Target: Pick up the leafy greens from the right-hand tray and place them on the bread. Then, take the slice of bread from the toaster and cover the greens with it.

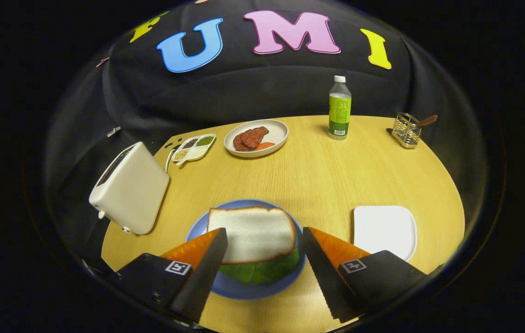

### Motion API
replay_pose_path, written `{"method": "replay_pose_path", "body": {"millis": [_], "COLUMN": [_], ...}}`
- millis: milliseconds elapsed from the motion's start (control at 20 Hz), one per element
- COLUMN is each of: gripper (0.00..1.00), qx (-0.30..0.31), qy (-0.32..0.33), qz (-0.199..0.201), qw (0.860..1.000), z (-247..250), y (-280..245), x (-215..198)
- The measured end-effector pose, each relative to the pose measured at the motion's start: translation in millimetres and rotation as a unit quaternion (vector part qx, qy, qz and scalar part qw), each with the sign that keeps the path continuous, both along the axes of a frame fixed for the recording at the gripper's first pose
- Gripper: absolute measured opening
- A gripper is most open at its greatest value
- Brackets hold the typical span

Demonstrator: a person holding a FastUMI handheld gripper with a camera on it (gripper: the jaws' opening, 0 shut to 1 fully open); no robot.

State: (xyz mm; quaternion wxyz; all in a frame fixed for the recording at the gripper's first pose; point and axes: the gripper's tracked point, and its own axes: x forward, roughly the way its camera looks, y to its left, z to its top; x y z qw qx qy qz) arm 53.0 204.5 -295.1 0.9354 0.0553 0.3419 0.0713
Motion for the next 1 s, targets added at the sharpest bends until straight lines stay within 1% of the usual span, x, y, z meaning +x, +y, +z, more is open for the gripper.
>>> {"method": "replay_pose_path", "body": {"millis": [200, 400, 550, 700, 850, 1000], "gripper": [0.99, 0.99, 0.99, 0.99, 0.99, 1.00], "qx": [-0.016, -0.021, -0.035, -0.043, -0.050, -0.045], "qy": [-0.036, -0.093, -0.146, -0.199, -0.236, -0.272], "qz": [0.011, 0.021, 0.034, 0.037, 0.039, 0.021], "qw": [0.999, 0.995, 0.988, 0.978, 0.970, 0.961], "z": [31, 80, 124, 169, 210, 248], "y": [-10, -13, -17, -21, -27, -42], "x": [1, 9, 12, 10, -3, -20]}}
